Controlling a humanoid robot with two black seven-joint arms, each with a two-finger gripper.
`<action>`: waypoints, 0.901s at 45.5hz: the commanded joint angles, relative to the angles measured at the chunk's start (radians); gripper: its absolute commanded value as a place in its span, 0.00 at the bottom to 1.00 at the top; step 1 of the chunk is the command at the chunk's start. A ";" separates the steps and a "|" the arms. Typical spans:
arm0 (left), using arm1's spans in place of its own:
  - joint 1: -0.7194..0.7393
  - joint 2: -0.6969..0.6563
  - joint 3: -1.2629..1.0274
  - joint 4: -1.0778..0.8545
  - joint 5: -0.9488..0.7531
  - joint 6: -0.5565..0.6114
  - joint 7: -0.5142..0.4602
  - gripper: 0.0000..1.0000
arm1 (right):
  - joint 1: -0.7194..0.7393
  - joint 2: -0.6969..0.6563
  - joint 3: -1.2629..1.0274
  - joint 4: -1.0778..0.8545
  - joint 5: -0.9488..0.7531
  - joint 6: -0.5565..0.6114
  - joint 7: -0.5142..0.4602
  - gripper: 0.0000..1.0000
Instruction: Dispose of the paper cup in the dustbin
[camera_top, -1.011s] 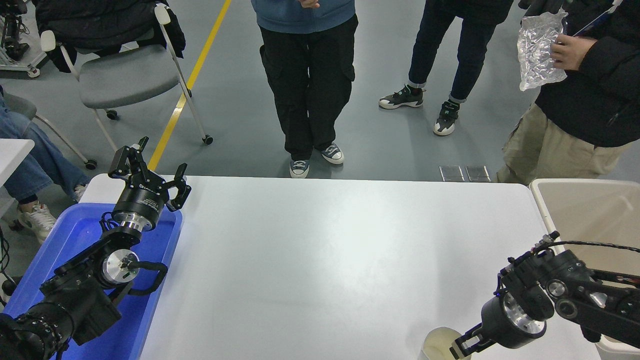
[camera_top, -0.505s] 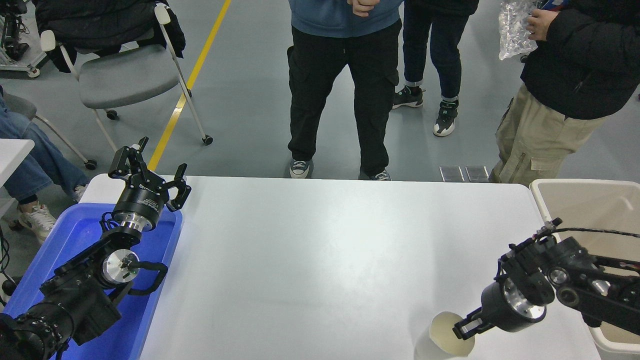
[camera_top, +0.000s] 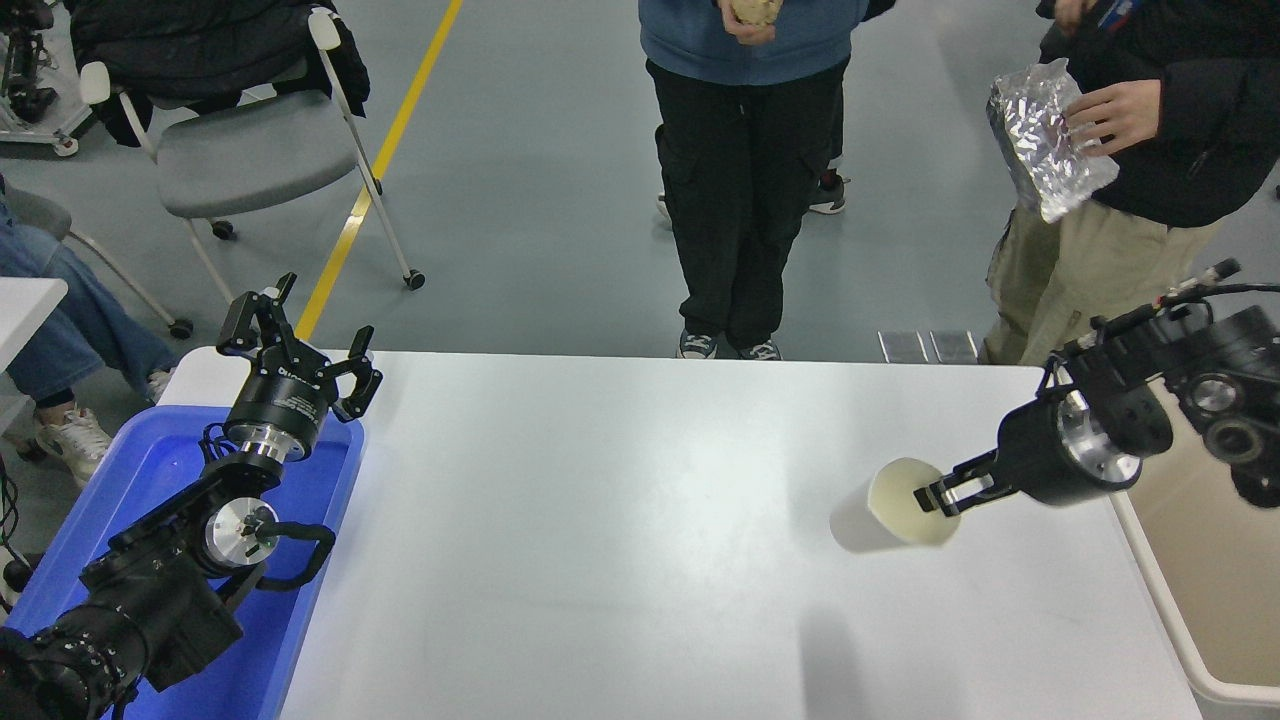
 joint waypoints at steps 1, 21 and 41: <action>0.000 0.000 0.000 0.000 0.000 0.000 0.000 1.00 | 0.201 -0.040 -0.002 0.006 0.087 0.000 0.000 0.00; 0.000 0.000 0.000 0.000 0.000 0.000 0.000 1.00 | 0.208 -0.048 -0.018 -0.031 0.075 0.000 -0.001 0.00; 0.000 0.000 0.000 0.000 0.000 0.000 0.000 1.00 | 0.111 -0.190 0.002 -0.132 0.064 0.000 0.000 0.00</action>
